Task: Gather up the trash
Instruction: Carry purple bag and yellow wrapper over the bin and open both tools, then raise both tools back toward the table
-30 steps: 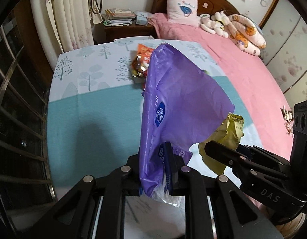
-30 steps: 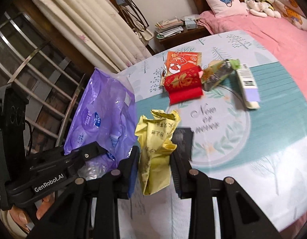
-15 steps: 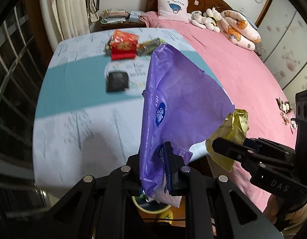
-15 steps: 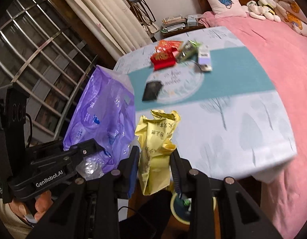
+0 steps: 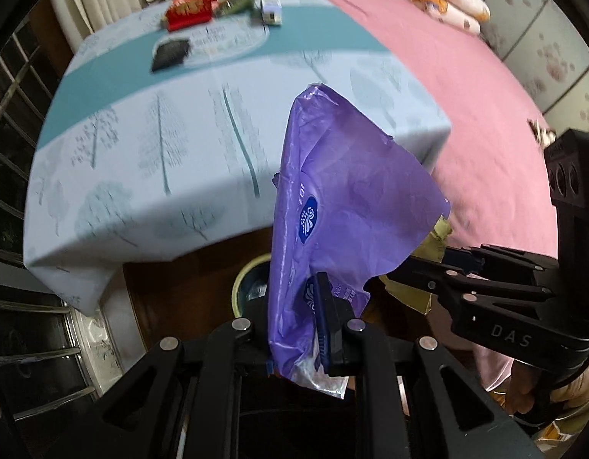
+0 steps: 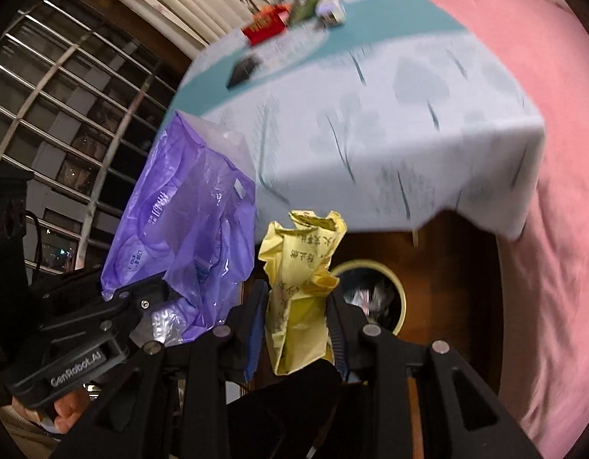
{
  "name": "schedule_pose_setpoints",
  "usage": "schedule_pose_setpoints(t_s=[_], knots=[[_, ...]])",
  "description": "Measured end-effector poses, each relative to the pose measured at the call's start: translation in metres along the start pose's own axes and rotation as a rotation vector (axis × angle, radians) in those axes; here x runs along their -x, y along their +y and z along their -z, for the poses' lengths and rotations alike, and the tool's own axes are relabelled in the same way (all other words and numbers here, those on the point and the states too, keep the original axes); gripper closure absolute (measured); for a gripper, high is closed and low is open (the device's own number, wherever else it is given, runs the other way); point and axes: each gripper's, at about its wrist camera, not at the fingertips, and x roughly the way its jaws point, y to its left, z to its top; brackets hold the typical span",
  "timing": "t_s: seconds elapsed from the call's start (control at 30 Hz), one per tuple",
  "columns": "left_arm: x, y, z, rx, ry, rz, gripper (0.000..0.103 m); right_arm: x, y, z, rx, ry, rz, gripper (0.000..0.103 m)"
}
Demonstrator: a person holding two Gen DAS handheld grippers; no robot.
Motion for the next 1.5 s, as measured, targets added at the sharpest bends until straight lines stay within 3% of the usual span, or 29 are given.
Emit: schedule_pose_setpoints(t_s=[0.13,0.37,0.57,0.67,0.73,0.8,0.87,1.1,1.5], knots=[[-0.037,0.005,0.016,-0.016,0.049,-0.006,0.088,-0.036,-0.010,0.017,-0.017,0.049,0.027,0.072],[-0.138,0.024,0.051,-0.017,0.155,0.002,0.088,-0.132,-0.047,0.046,-0.085,0.122,0.074,0.072],[-0.217,0.043,0.066,-0.019,0.173,0.013,0.083,-0.217,-0.080,0.069,-0.135,0.167,0.104,0.069],[-0.250,0.052,0.073,-0.026,0.169,0.010,0.060,-0.246,-0.092,0.076,-0.145,0.167,0.121,0.068],[-0.262,0.058,0.075,-0.019,0.165,0.006,0.035,-0.261,-0.098,0.082,-0.151,0.170,0.135,0.060],[-0.271,0.066,0.077,-0.001,0.153,0.008,0.028,-0.274,-0.102,0.085,-0.147,0.167,0.152,0.050],[-0.276,0.072,0.080,0.011,0.151,-0.006,0.023,-0.281,-0.104,0.087,-0.149,0.167,0.155,0.046],[-0.267,0.093,0.085,0.096,0.109,-0.037,0.022,-0.272,-0.099,0.087,-0.146,0.156,0.169,0.046],[-0.176,0.083,0.061,0.089,0.035,-0.051,0.022,-0.193,-0.061,0.065,-0.132,0.094,0.158,0.046]])
